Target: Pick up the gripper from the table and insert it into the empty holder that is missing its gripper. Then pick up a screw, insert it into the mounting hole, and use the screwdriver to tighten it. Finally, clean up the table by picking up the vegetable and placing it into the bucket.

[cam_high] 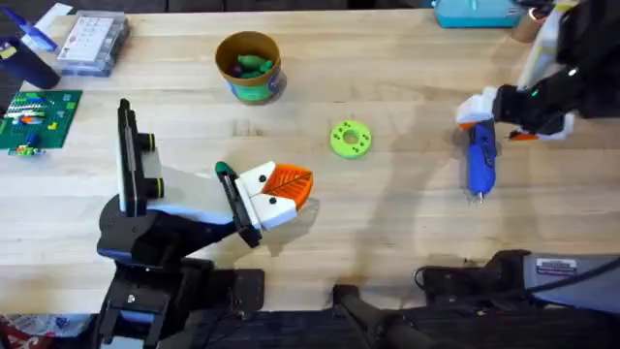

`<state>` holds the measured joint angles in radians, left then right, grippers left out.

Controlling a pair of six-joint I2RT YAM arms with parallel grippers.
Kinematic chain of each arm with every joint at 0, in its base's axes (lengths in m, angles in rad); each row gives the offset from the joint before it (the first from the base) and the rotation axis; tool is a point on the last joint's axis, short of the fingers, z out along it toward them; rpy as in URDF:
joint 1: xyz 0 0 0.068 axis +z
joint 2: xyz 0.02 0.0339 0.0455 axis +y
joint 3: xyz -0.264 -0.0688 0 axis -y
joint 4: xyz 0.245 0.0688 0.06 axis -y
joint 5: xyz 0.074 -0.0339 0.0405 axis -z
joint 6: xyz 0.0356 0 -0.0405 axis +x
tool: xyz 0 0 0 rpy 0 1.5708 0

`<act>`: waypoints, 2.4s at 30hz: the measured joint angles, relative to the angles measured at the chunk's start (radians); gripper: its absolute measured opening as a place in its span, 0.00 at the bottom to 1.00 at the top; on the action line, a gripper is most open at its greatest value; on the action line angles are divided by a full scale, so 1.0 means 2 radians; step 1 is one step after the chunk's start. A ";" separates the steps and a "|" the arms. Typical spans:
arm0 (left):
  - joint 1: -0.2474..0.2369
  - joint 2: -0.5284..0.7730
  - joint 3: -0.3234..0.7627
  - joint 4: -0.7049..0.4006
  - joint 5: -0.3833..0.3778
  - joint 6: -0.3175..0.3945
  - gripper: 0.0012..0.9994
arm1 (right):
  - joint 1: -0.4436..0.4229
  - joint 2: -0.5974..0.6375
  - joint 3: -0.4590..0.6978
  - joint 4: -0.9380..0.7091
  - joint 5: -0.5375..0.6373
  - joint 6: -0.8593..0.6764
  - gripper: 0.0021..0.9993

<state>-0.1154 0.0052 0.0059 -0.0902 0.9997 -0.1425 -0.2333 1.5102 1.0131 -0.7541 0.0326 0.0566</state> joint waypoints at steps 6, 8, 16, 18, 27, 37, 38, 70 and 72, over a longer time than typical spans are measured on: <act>0.000 0.000 0.000 0.000 0.000 0.000 0.01 | 0.000 0.020 -0.025 0.033 0.000 0.000 0.97; 0.000 0.000 0.000 0.000 0.000 0.000 0.01 | 0.000 0.026 -0.025 0.045 0.000 0.000 0.97; 0.000 0.000 0.000 0.000 0.000 0.000 0.01 | 0.000 0.053 -0.024 0.045 0.002 0.000 0.97; 0.000 0.000 0.000 0.000 0.000 0.000 0.01 | 0.000 0.054 -0.024 0.044 0.003 0.000 0.95; 0.000 0.000 0.000 0.000 0.000 0.000 0.01 | -0.002 0.056 -0.023 0.049 0.014 0.002 0.76; 0.000 0.000 0.000 0.000 0.000 0.000 0.01 | -0.003 0.058 -0.023 0.065 0.017 0.004 0.47; 0.000 0.000 0.000 0.000 0.000 0.000 0.01 | -0.003 0.058 -0.023 0.066 0.017 0.004 0.46; 0.000 0.000 0.000 0.000 0.000 0.000 0.01 | -0.003 -0.051 0.030 0.042 0.002 0.008 0.03; 0.000 0.000 0.000 0.000 0.000 0.000 0.01 | -0.003 -0.075 0.032 0.041 0.002 0.012 0.03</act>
<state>-0.1154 0.0054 0.0059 -0.0902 0.9997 -0.1427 -0.2386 1.3595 1.0781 -0.6716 0.0357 0.0808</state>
